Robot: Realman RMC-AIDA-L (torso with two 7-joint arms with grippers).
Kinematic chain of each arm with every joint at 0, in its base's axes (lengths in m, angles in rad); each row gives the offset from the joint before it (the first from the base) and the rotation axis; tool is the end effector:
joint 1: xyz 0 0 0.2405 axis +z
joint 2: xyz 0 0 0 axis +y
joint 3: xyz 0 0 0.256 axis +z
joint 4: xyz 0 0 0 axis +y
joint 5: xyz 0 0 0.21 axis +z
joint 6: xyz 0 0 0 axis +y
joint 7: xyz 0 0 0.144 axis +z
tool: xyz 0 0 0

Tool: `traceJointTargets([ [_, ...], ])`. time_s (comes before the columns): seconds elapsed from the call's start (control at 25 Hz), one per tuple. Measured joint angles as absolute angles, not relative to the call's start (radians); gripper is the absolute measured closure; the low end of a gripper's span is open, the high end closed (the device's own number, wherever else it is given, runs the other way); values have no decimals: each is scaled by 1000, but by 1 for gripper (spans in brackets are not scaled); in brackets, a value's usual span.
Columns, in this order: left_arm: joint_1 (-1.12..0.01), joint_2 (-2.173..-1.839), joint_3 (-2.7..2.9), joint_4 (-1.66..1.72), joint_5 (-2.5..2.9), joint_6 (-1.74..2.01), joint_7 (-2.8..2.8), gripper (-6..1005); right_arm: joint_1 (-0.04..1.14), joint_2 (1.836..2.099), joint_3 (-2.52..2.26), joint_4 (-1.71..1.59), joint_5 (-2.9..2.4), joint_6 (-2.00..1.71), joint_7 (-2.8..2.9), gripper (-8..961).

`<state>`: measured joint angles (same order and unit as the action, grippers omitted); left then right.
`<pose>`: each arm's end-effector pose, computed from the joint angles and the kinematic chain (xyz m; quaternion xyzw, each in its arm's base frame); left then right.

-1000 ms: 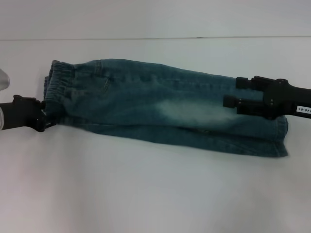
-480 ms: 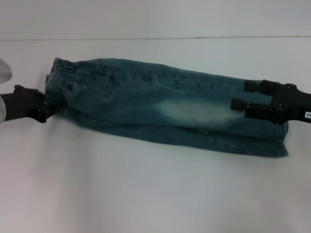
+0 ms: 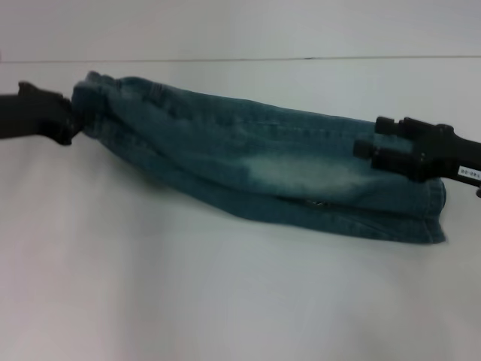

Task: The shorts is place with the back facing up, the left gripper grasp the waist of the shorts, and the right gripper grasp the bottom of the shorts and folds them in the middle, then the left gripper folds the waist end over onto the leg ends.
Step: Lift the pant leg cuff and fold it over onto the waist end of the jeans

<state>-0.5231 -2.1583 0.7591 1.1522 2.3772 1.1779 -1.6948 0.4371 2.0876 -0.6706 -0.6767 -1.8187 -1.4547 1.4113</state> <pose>-0.2627 0.3900 0.0602 -0.9102 -0.2071 -0.0217 0.3581 0.2836 0.3310 0.0190 -0.8855 0.2757 0.2992 0.2244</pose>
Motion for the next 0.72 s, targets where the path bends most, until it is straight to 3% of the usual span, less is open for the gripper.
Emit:
traceJointTargets([
  [0.08, -533, -2158, 760, 1191, 2377, 1211, -1723, 859, 440, 2088, -671, -629, -1765, -1423, 1351, 106],
  [0.32, -574, -2152, 760, 1248, 2386, 1282, -1799, 879, 479, 2091, -683, -511, -1649, -1260, 1266, 280],
  [0.52, -610, -2148, 761, 1305, 2383, 1346, -1855, 880, 563, 2098, -684, -397, -1645, -1115, 1158, 526],
  [0.72, -658, -2138, 756, 1342, 2376, 1416, -1902, 881, 655, 2102, -692, -277, -1642, -1017, 1033, 674],
])
